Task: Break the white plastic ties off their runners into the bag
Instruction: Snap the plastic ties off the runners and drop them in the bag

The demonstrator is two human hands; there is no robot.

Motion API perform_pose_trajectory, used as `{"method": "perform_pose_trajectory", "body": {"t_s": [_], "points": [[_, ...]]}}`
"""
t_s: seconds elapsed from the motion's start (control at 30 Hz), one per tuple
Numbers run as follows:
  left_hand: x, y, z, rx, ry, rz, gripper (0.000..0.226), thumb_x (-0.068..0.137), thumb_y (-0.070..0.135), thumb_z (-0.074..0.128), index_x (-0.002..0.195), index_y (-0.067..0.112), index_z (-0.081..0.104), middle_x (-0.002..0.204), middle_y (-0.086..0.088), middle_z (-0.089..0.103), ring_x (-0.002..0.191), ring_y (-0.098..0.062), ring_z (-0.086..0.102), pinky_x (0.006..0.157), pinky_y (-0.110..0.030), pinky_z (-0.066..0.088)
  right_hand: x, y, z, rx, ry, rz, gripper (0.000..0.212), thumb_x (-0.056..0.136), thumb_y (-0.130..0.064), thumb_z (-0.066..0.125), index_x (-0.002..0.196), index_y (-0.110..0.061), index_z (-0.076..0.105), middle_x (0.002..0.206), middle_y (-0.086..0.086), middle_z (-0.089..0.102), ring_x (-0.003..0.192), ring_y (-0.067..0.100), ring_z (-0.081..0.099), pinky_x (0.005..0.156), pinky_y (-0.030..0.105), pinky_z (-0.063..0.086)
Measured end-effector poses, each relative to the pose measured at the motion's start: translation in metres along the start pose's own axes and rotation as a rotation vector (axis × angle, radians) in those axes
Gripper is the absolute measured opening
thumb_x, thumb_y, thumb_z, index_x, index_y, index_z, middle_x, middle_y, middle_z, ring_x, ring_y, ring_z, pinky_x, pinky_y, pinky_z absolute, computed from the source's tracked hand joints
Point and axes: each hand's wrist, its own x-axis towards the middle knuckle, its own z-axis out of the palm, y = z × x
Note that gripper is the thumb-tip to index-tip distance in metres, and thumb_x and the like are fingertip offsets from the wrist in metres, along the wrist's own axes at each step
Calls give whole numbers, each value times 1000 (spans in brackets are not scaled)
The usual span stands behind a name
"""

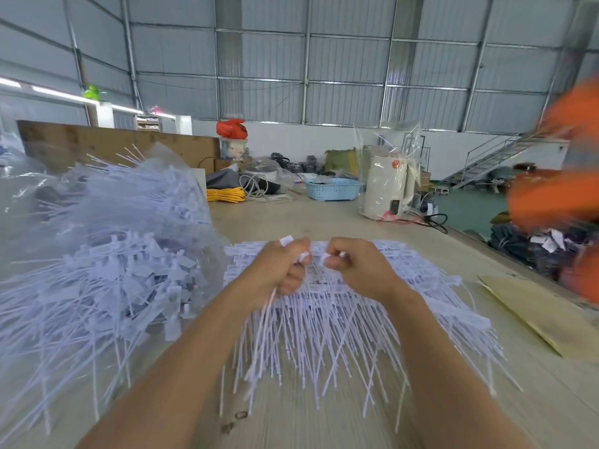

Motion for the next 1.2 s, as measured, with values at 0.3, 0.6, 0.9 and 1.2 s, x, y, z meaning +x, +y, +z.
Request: {"method": "perform_pose_trajectory", "body": {"t_s": [0.3,0.6,0.9,1.2], "points": [[-17,42,-46,-494,156,377,42,97,50,33,70,20,43,41,11,31,31,-1,25,32,-12,17,0,14,-6,18,207,103,16,93,-20,56,82,-8,55,65,-4,50,53,12,40,56,29,39],[0,39,-145,1393,556,-57,45,99,44,41,121,6,51,130,-18,53,119,-33,50,102,-44,40,0,9,-3,-10,177,97,16,93,-21,56,92,-5,59,83,8,61,54,9,44,61,28,39],[-2,-1,-189,1784,633,-406,86,78,84,24,144,28,29,150,-10,26,134,-32,29,103,-51,29,-1,7,-4,-48,201,66,16,93,-19,56,85,-6,58,74,0,58,57,7,44,58,27,37],[-5,40,-102,1714,646,-162,44,89,62,46,81,20,56,82,2,53,90,-22,51,97,-43,32,-3,-3,-11,80,141,110,9,94,-30,51,90,-26,58,67,-3,62,72,17,62,61,34,51]]}}
